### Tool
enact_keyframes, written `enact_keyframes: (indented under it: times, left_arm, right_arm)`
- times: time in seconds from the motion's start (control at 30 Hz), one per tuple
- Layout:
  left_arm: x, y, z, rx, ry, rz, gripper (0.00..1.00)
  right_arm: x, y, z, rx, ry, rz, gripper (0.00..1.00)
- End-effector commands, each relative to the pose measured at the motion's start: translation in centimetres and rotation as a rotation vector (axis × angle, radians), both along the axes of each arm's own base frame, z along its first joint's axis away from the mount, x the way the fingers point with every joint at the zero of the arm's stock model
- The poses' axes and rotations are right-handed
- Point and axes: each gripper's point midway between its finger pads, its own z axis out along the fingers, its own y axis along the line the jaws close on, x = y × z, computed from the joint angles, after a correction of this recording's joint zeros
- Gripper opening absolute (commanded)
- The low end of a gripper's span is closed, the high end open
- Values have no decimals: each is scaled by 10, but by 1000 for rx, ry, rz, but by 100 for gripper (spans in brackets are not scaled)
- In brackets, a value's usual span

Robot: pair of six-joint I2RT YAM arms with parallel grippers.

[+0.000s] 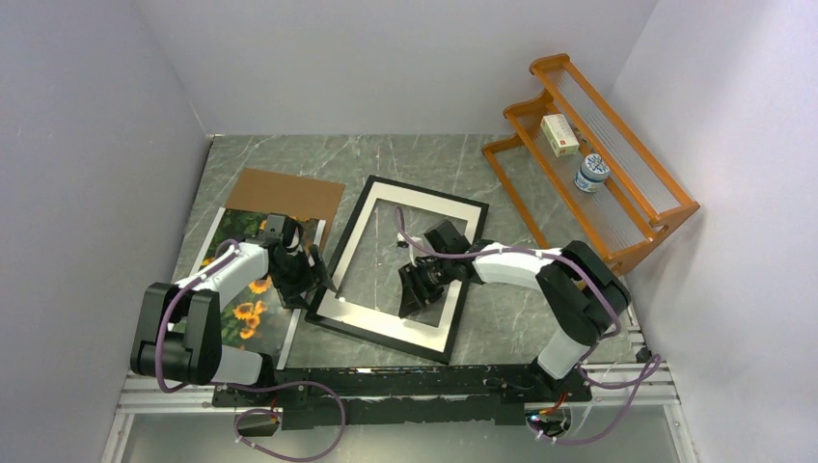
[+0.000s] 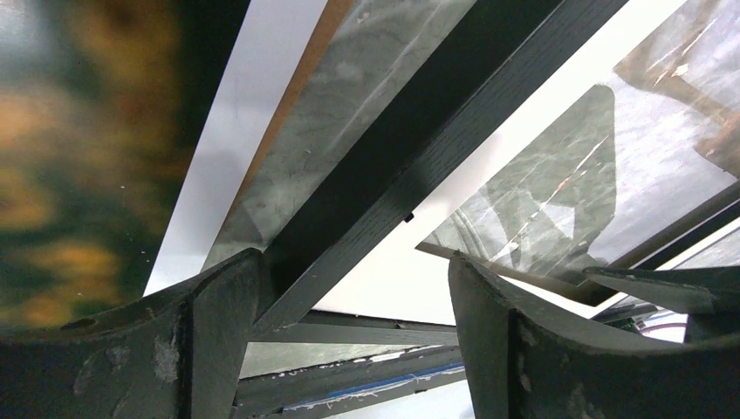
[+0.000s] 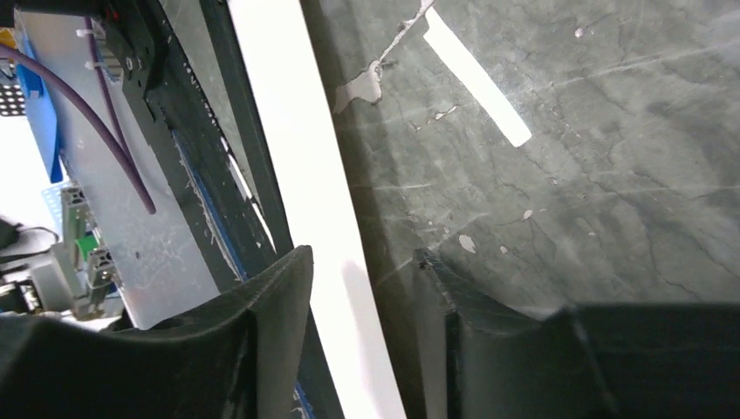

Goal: Put the photo into the frame
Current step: Adjust the photo frame item on the photo frame.

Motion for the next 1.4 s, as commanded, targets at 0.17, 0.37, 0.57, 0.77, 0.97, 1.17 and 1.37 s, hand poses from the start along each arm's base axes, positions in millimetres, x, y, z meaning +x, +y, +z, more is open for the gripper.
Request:
enact_keyframes:
  times: [0.17, 0.37, 0.57, 0.77, 0.97, 1.17, 1.37]
  left_arm:
    - [16, 1, 19, 13, -72, 20, 84]
    - [16, 1, 19, 11, -69, 18, 83]
    - [14, 8, 23, 51, -81, 27, 84]
    - [11, 7, 16, 45, -62, 32, 83]
    - [8, 6, 15, 33, -61, 23, 83]
    - [6, 2, 11, 12, -51, 23, 81]
    - [4, 2, 9, 9, -48, 22, 80]
  right_arm:
    - [25, 3, 38, 60, -138, -106, 51]
    - [19, -1, 19, 9, -90, -79, 52]
    - [-3, 7, 22, 55, -30, -14, 47]
    - [-14, 4, 6, 2, -3, 0, 47]
    - [-20, 11, 28, 81, -24, 7, 29]
    - [-34, 15, 25, 77, -8, 37, 26]
    - [-35, 16, 16, 42, -30, 39, 34]
